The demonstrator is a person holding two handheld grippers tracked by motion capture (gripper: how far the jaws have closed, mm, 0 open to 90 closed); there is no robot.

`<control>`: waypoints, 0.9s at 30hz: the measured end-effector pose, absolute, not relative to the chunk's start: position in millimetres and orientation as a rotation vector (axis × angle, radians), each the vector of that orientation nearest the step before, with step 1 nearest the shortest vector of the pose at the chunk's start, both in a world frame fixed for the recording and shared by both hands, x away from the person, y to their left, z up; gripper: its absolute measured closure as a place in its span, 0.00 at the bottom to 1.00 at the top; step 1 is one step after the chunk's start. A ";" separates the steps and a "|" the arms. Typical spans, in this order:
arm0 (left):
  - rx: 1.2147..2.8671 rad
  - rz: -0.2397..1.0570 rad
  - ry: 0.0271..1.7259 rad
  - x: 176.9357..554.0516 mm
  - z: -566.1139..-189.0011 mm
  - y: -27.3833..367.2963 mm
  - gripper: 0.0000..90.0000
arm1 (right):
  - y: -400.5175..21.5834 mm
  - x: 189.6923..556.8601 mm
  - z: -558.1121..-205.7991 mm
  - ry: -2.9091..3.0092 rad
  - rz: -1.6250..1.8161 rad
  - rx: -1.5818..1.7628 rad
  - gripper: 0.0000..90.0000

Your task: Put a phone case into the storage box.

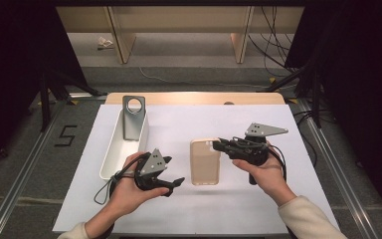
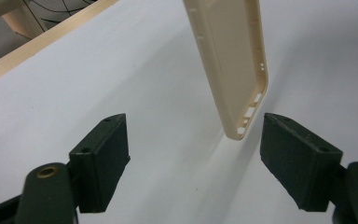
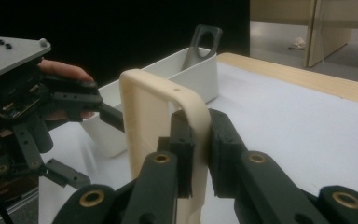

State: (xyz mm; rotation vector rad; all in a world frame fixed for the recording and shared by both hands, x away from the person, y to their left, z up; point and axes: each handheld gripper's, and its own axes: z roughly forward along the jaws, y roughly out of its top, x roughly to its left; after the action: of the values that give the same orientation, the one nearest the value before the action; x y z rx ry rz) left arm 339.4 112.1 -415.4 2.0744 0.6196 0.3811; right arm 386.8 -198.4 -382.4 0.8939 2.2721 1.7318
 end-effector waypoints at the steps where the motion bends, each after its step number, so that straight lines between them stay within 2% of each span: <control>1: 2.054 0.375 0.632 340.0 -415.4 112.7 0.26 | -198.7 386.6 -383.3 2.269 1.728 0.881 0.91; 5: 1.972 0.333 0.679 343.6 -411.7 112.8 0.27 | -197.7 385.2 -384.3 2.274 1.724 0.861 0.91; 9: 1.902 0.308 0.715 347.3 -406.4 110.5 0.32 | -194.6 383.9 -383.1 2.275 1.726 0.844 0.91; 16: 1.857 0.303 0.740 351.1 -401.8 101.0 0.39 | -191.8 381.7 -382.7 2.268 1.732 0.830 0.91; 27: 1.759 0.306 0.747 355.5 -392.4 93.0 0.60 | -189.8 380.3 -383.6 2.261 1.721 0.835 0.91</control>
State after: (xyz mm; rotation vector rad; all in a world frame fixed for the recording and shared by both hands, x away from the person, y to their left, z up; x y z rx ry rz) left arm 355.5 93.0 -392.4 1.7592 0.7471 0.3060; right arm 380.3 -189.8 -383.6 0.8351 2.2611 1.7214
